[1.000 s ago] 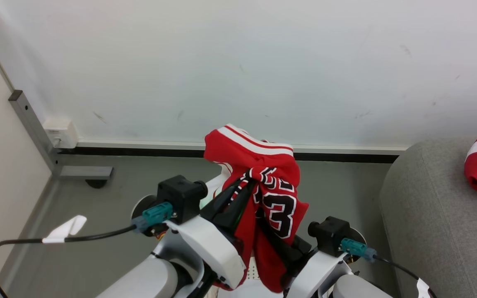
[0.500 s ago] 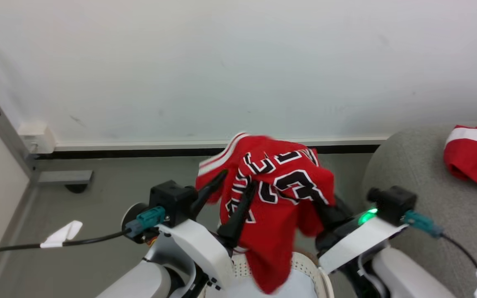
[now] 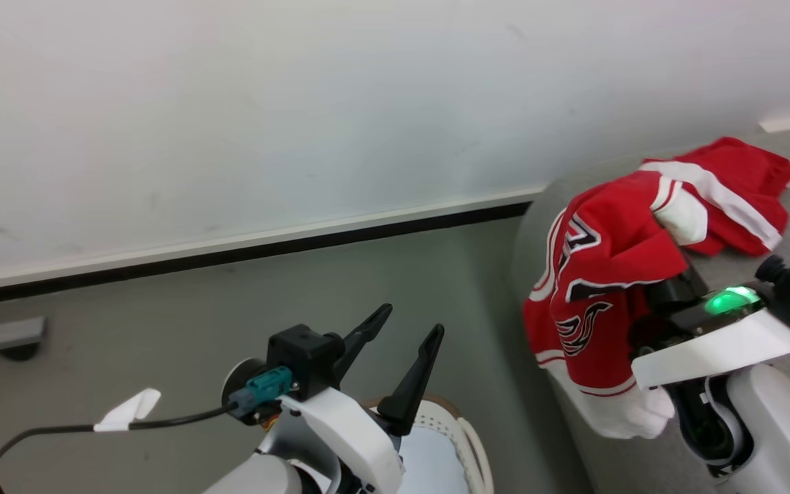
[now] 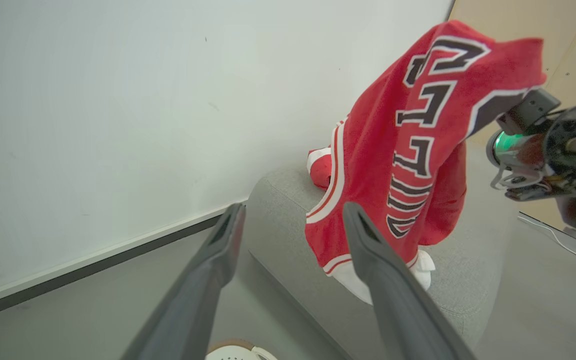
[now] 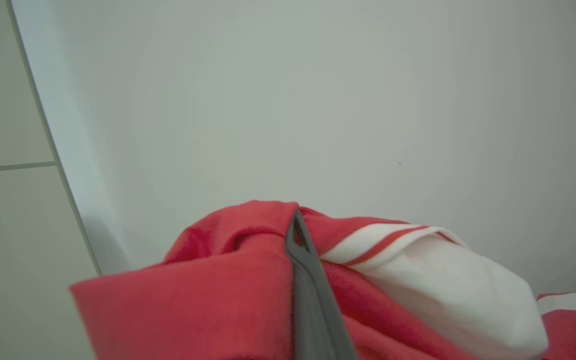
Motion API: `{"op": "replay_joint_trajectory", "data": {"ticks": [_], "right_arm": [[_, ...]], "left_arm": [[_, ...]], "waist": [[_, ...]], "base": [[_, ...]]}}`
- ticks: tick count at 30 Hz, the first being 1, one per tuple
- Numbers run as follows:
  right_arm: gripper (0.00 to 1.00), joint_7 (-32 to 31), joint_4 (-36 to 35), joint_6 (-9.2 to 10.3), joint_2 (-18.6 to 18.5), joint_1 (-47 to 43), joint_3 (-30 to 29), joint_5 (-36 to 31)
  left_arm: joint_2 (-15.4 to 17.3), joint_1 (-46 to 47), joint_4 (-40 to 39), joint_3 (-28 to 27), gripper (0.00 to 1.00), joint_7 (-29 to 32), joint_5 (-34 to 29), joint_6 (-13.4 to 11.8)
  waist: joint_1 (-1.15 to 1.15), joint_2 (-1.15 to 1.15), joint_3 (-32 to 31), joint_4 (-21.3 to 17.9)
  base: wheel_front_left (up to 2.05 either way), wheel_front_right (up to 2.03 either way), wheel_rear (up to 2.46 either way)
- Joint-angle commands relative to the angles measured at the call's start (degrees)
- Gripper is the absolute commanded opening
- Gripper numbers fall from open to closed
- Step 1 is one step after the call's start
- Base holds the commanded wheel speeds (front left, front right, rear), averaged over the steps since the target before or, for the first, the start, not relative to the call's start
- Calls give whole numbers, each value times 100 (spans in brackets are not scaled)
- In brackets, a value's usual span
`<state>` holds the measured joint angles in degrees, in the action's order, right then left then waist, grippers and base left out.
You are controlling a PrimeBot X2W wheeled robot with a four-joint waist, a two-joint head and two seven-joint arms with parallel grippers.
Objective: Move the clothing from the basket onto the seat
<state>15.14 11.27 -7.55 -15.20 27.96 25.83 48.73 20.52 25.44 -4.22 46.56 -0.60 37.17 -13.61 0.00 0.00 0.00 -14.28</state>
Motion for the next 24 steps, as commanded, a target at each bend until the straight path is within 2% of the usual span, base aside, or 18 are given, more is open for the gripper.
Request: {"op": "replay_joint_trajectory", "data": {"ticks": [1, 8, 12, 18, 24], "right_arm": [[0, 0, -91, 12, -86, -60, -65, -53], [0, -104, -422, 13, -201, -120, -411, -35], [0, -245, -492, 13, -162, 3, -566, -183], [0, -384, -216, 13, -1, 475, -1041, -423], [0, -498, 544, 13, 32, 1960, -2155, -1081]], "left_arm": [[-22, -20, 19, -5, 100, -39, -28, 8], [-81, 95, -37, 52, 100, -98, -104, 13], [-26, 242, -132, 73, 100, -23, -185, 37], [47, 666, -355, 118, 100, 186, -383, 108], [139, 1368, -586, 90, 100, 439, -625, 298]], "waist": [[0, 0, 105, -336], [0, 0, 301, -919], [0, 0, 635, -1077], [0, 0, 1413, -1009], [0, 0, 2562, -601]], "base": [[0, 0, 0], [0, 0, 0], [0, 0, 0], [0, 0, 0], [0, 0, 0]]}}
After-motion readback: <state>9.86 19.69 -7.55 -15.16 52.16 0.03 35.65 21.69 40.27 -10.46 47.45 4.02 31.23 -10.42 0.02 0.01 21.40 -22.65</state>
